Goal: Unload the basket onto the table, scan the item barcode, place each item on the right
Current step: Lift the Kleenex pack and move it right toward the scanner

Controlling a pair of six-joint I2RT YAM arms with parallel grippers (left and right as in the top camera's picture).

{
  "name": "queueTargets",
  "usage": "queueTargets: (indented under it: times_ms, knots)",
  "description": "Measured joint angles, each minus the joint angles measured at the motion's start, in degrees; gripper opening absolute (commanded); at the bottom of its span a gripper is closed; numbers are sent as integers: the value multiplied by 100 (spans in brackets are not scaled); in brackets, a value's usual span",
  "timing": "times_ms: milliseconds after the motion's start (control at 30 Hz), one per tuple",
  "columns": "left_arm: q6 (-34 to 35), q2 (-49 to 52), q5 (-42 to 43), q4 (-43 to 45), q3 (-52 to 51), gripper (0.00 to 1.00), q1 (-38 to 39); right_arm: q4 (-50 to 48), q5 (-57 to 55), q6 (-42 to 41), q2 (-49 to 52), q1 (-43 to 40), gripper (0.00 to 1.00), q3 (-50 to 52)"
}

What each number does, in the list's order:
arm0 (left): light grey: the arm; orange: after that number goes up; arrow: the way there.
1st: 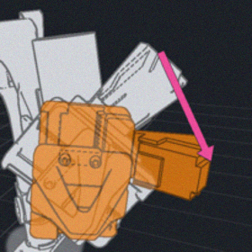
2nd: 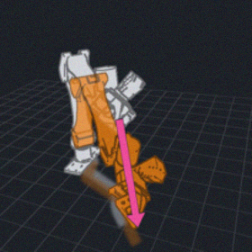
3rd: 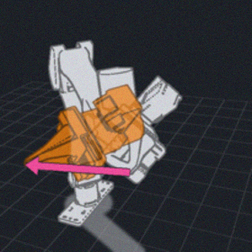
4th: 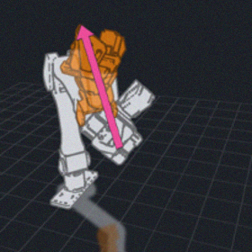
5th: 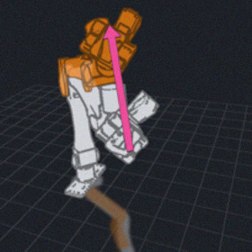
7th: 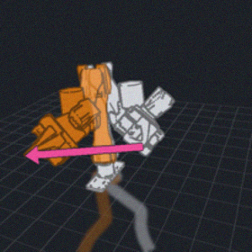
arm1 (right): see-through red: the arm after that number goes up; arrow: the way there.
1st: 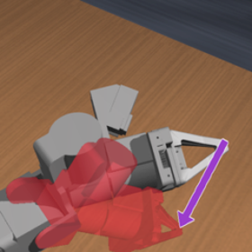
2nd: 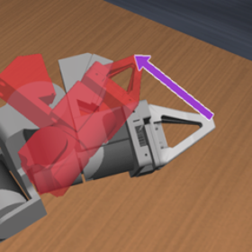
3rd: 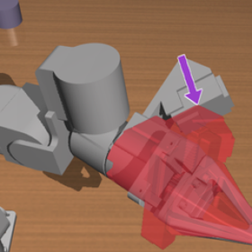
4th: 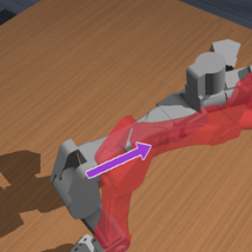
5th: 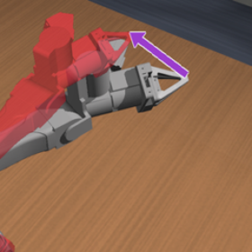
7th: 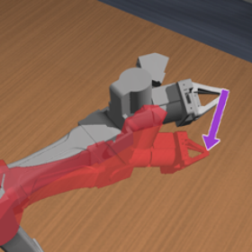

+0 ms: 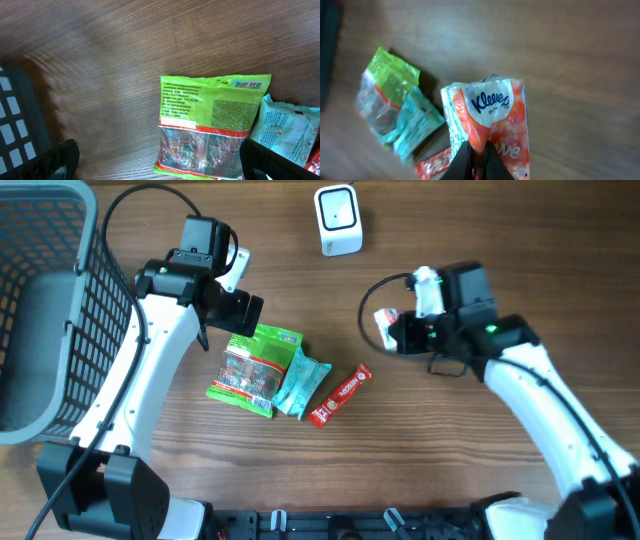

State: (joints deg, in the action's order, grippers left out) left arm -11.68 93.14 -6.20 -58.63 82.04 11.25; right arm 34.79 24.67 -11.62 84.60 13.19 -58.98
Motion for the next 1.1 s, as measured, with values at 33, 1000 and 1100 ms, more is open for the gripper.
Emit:
queueTargets:
  times_ms: [33, 1000, 1100]
  knots:
    - [-2, 0, 2, -2, 0, 100, 0, -17, 273, 20, 109, -114, 4, 48]
    - [0, 0, 0, 0, 0, 100, 0, -1060, 817, 289, 2184, -778, 46, 111]
    - [0, 0, 0, 0, 0, 100, 0, -1040, 619, 291, 1808, -778, 45, 7]
